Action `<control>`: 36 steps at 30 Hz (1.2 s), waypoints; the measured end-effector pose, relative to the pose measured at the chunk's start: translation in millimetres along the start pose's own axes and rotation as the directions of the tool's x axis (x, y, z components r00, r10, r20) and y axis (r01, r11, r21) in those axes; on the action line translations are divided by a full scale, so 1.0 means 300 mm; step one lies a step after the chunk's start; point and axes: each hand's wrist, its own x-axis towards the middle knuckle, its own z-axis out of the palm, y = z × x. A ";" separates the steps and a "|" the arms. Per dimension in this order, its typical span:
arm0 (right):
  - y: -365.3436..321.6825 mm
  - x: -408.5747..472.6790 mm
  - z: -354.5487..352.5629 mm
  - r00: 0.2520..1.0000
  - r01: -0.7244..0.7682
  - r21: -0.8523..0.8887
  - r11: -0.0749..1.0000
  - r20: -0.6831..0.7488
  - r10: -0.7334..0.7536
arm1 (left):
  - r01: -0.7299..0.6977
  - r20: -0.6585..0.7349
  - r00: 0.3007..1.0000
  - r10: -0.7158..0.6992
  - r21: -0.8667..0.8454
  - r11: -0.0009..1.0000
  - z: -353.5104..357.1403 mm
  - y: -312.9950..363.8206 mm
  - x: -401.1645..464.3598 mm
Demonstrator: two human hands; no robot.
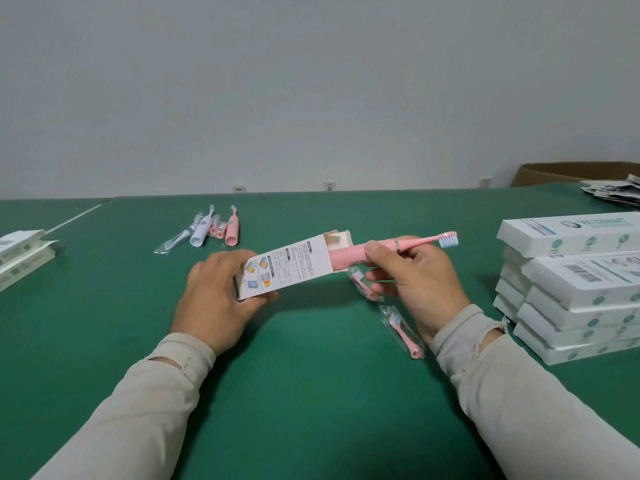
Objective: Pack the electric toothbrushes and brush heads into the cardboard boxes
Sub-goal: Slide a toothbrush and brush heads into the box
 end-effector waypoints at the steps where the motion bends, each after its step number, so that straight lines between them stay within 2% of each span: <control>1: 0.003 0.000 0.001 0.999 -0.023 -0.022 1.000 0.025 0.023 | -0.002 0.001 1.000 0.002 -0.001 1.000 0.000 0.001 -0.002; 4: 0.015 -0.004 0.005 0.994 -0.057 -0.076 0.995 0.091 0.064 | -0.015 0.014 1.000 0.015 -0.001 1.000 0.001 0.006 -0.005; 6: 0.012 -0.002 0.010 0.993 -0.081 -0.030 0.996 0.085 0.083 | -0.015 0.005 1.000 0.015 -0.005 1.000 0.000 0.006 -0.004; 9: -0.004 0.012 0.002 0.992 -0.114 0.225 0.968 -0.028 0.123 | 0.000 -0.012 1.000 0.000 0.012 1.000 -0.002 0.004 -0.002; 11: -0.015 0.023 -0.018 0.989 -0.010 0.292 0.956 -0.136 0.052 | 0.020 -0.024 1.000 -0.019 0.025 0.999 -0.002 0.000 -0.001; 14: -0.017 0.029 -0.043 0.971 0.188 0.054 0.981 -0.160 -0.177 | 0.045 -0.034 0.998 -0.044 0.012 0.999 0.000 -0.005 -0.001; 18: -0.005 0.033 -0.063 0.947 0.279 -0.264 0.923 -0.084 -0.310 | 0.062 -0.033 0.998 -0.062 -0.001 0.998 0.002 -0.007 -0.001; 20: 0.007 0.030 -0.068 0.955 0.270 -0.420 0.866 -0.001 -0.298 | 0.055 -0.019 0.998 -0.055 0.005 0.998 0.003 -0.005 -0.002; 22: 0.022 0.020 -0.058 0.972 0.232 -0.520 0.822 0.085 -0.220 | 0.033 0.021 0.999 -0.033 0.024 0.999 0.005 0.000 -0.003; 24: 0.033 0.010 -0.041 0.979 0.203 -0.513 0.834 0.133 -0.156 | 0.014 0.052 0.998 -0.016 0.046 0.999 0.006 0.002 -0.003; 26: 0.038 0.005 -0.034 0.968 0.238 -0.466 0.852 0.189 -0.167 | 0.020 0.057 0.998 -0.022 0.046 0.999 0.004 -0.001 -0.001; 27: 0.036 0.004 -0.037 0.951 0.296 -0.495 0.817 0.235 -0.202 | 0.025 0.055 0.998 -0.027 0.037 0.999 0.003 -0.002 -0.002; 29: 0.026 -0.002 -0.041 0.903 0.425 -0.620 0.660 0.346 -0.257 | 0.031 0.050 0.998 -0.032 0.015 0.999 0.001 -0.001 -0.005; 32: 0.007 -0.006 -0.037 0.847 0.529 -0.715 0.458 0.412 -0.335 | 0.025 0.057 0.998 -0.026 0.013 1.000 0.004 0.001 -0.007; 34: -0.004 -0.009 -0.034 0.827 0.550 -0.745 0.378 0.421 -0.373 | 0.026 0.056 0.998 -0.027 0.009 1.000 0.005 0.002 -0.007; 36: -0.008 -0.010 -0.037 0.816 0.565 -0.743 0.358 0.436 -0.380 | 0.025 0.060 0.998 -0.026 0.013 1.000 0.005 0.001 -0.006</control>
